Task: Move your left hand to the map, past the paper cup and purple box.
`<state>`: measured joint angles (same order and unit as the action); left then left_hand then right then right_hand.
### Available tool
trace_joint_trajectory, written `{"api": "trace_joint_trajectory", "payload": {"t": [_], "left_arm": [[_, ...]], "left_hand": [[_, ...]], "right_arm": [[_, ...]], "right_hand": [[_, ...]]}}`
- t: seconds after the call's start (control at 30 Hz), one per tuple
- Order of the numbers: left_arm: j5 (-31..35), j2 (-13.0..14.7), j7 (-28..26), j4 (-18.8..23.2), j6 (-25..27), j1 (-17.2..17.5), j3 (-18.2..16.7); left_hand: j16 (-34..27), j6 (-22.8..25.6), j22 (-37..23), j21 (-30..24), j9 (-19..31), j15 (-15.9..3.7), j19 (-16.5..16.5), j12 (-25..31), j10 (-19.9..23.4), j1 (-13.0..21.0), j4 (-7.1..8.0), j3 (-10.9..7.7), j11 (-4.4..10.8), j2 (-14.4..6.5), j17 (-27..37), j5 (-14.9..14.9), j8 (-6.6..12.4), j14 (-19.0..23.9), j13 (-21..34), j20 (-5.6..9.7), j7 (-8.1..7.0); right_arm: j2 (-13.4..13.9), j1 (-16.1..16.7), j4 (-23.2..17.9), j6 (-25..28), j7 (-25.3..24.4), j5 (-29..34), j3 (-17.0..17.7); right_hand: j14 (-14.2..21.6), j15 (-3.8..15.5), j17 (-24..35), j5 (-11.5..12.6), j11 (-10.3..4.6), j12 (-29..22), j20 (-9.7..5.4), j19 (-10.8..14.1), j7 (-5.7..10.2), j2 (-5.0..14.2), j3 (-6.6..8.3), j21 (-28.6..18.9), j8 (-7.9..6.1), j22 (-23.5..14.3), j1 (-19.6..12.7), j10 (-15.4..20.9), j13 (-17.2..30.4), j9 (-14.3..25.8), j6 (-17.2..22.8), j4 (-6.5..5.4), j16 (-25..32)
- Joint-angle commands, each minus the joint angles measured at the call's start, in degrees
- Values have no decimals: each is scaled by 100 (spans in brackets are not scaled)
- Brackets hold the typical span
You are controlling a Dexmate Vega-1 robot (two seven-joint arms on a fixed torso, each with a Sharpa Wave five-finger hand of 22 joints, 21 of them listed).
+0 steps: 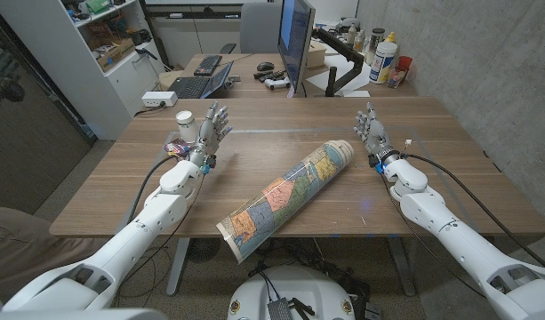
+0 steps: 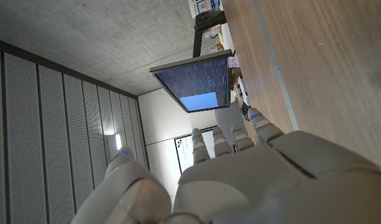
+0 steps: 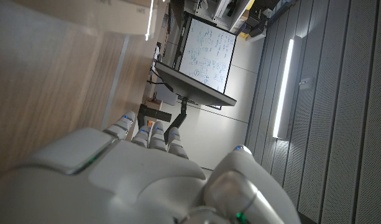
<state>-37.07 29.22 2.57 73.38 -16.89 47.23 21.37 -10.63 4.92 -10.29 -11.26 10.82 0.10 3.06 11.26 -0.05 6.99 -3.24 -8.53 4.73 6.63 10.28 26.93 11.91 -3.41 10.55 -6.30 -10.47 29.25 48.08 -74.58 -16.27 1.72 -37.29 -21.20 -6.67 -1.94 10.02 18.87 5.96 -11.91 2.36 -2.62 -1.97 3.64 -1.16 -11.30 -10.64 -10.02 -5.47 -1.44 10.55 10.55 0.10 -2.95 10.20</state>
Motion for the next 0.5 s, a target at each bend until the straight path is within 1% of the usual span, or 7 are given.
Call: {"api": "trace_joint_trajectory", "payload": {"t": [0.03, 0.43, 0.5], "left_arm": [[20, 51, 54, 28, -13, -12, -3], [33, 43, 144, -50, -106, -21, 10], [119, 110, 180, -29, -118, -28, 44]], "left_hand": [[-29, 3, -18, -39, 7, -3, 0, 34, -8, 58, -19, -33, 34, 8, 21, 37, 22, -63, 27, -45, -46], [-24, -13, -19, -34, 7, -11, -10, 25, -28, 66, -28, -28, 42, 3, 22, 35, 6, -80, 27, -43, -70], [-19, -18, -18, -32, 7, -10, -14, 25, -30, 70, -32, -27, 40, 2, 22, 36, 3, -94, 27, -44, -69]], "right_arm": [[41, 13, -146, 77, -23, 15, -24], [81, 100, -256, 105, -122, 21, 7], [87, 109, -256, 84, -114, 30, 7]], "right_hand": [[-28, 9, 20, 41, 42, -42, 21, -10, -47, 8, 4, -29, -42, -18, -47, 18, 11, 8, 18, -34, 24], [-29, 8, 19, 44, 47, -41, 20, -8, -44, 17, 5, -23, -43, -18, -59, 17, 11, 8, 20, -22, 25], [-26, 0, 19, 45, 49, -41, 21, -8, -47, 18, 5, -21, -43, -18, -61, 18, 11, 8, 20, -19, 26]]}}
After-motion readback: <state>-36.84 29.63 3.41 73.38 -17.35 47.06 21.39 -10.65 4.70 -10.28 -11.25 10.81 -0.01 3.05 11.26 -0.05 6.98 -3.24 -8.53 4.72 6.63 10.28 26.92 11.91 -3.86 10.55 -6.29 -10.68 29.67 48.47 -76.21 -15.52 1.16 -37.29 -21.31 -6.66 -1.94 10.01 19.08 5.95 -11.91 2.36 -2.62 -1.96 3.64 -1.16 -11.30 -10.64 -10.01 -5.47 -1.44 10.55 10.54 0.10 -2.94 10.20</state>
